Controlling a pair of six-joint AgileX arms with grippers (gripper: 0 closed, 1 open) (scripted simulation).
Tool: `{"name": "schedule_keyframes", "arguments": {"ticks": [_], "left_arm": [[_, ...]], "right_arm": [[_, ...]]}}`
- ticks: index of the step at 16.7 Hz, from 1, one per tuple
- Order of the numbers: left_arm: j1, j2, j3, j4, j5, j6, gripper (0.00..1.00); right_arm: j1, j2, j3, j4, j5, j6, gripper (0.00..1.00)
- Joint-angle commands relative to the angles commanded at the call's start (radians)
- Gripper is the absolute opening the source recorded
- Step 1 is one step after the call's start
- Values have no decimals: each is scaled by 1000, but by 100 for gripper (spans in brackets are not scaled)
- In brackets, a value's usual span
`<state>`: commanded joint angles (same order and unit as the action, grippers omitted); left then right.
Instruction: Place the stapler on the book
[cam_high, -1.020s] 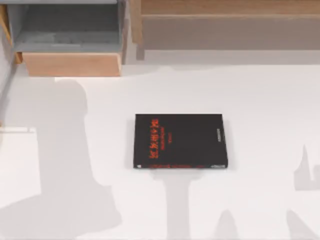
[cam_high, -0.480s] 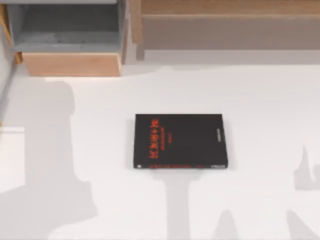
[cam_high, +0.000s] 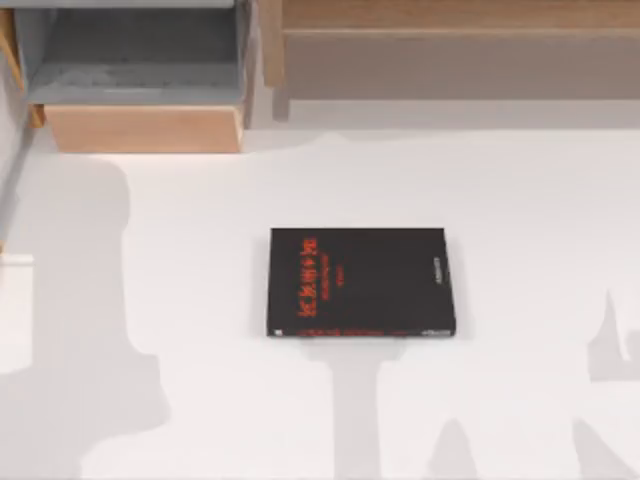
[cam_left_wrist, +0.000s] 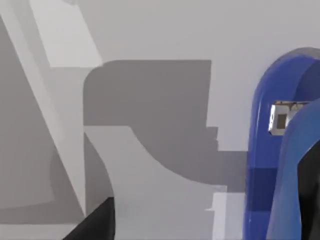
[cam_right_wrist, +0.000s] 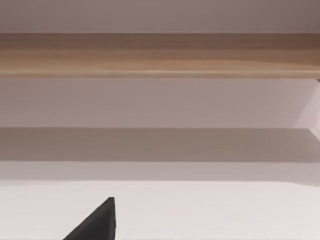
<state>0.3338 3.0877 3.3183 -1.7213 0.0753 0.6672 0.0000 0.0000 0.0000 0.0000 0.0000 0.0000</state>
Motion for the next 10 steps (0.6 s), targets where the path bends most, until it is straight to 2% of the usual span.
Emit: {"name": "schedule_keyframes", "arguments": {"ticks": [3, 10], "left_arm": [[0, 0, 0, 0, 0, 0, 100], [0, 0, 0, 0, 0, 0, 47]], "right_arm": [[0, 0, 0, 0, 0, 0, 100], [0, 0, 0, 0, 0, 0, 100]]}}
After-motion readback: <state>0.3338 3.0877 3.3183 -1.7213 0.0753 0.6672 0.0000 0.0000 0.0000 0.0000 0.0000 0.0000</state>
